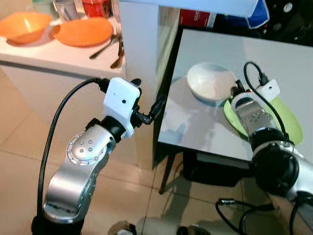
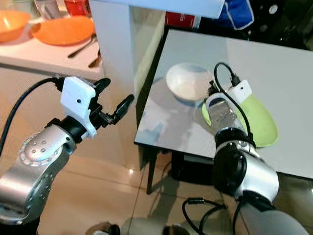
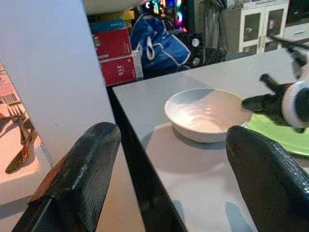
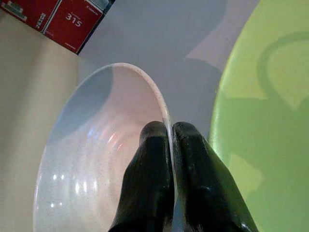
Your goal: Setting the table
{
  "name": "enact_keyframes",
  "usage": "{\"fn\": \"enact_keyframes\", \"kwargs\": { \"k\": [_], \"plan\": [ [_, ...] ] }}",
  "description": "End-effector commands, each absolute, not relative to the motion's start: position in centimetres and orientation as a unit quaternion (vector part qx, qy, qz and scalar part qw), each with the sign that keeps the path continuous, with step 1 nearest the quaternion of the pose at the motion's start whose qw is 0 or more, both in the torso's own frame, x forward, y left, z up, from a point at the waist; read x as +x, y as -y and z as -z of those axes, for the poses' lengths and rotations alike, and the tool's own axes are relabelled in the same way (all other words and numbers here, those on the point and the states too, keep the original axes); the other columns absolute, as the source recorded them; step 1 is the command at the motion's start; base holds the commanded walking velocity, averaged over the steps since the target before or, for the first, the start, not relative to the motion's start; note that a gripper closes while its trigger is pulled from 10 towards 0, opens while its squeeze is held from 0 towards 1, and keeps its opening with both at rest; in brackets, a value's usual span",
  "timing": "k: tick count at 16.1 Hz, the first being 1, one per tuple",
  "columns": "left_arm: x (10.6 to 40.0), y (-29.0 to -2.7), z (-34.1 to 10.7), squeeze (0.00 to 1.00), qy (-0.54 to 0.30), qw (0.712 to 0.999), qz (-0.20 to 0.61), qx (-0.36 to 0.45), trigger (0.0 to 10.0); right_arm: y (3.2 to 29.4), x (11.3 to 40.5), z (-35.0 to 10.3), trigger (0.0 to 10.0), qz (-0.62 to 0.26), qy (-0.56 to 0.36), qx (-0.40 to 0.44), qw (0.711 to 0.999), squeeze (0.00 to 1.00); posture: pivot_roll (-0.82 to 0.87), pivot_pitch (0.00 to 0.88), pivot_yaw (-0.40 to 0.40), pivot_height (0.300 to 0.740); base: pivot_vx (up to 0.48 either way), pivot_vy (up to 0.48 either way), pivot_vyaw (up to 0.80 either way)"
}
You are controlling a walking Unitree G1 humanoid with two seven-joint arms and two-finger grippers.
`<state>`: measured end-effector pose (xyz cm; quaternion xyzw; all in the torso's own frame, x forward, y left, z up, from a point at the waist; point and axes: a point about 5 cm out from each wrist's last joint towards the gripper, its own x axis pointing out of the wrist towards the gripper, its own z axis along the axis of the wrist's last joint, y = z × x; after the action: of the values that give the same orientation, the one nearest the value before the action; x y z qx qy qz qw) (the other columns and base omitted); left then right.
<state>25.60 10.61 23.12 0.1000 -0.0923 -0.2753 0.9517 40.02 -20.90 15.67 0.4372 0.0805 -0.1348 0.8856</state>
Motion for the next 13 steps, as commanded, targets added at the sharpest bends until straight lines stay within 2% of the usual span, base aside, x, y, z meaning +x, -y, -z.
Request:
{"fn": "enact_keyframes", "kwargs": {
  "k": [1, 5, 6, 7, 8, 13],
  "plan": [
    [25.2, -10.4, -23.4, 0.0, 0.093, 0.949, 0.286, 0.1, 10.0, 21.2, 40.4, -16.8, 10.0, 0.132, -0.058, 0.449, 0.882, 0.0, 0.16, 0.183, -0.029, 0.74, 0.0, 0.0, 0.0],
    [25.0, -10.6, -23.5, 0.0, 0.084, 0.948, 0.287, 0.106, 10.0, 21.5, 40.5, -17.2, 10.0, 0.156, -0.05, 0.438, 0.884, 0.0, 0.16, 0.182, -0.028, 0.74, 0.0, 0.0, 0.0],
    [24.9, -10.6, -23.5, 0.0, 0.084, 0.948, 0.287, 0.105, 10.0, 21.7, 40.5, -17.3, 10.0, 0.159, -0.045, 0.436, 0.885, 0.2, 0.17, 0.179, -0.027, 0.74, 0.0, 0.0, 0.0],
    [24.9, -10.6, -23.5, 0.0, 0.082, 0.948, 0.288, 0.105, 10.0, 21.9, 40.5, -17.5, 10.0, 0.162, -0.039, 0.433, 0.886, 0.72, 0.17, 0.179, -0.027, 0.74, 0.0, 0.0, 0.0],
    [24.9, -10.6, -23.5, 0.0, 0.08, 0.948, 0.289, 0.11, 10.0, 22.1, 40.5, -17.7, 10.0, 0.166, -0.033, 0.431, 0.886, 1.0, 0.17, 0.171, -0.025, 0.74, 0.0, 0.0, 0.0],
    [24.6, -10.2, -23.3, 0.0, 0.069, 0.943, 0.308, 0.107, 10.0, 23.0, 40.3, -17.9, 10.0, 0.185, -0.006, 0.438, 0.88, 1.0, 0.18, 0.148, -0.025, 0.74, 0.0, 0.0, 0.0]
  ]
}}
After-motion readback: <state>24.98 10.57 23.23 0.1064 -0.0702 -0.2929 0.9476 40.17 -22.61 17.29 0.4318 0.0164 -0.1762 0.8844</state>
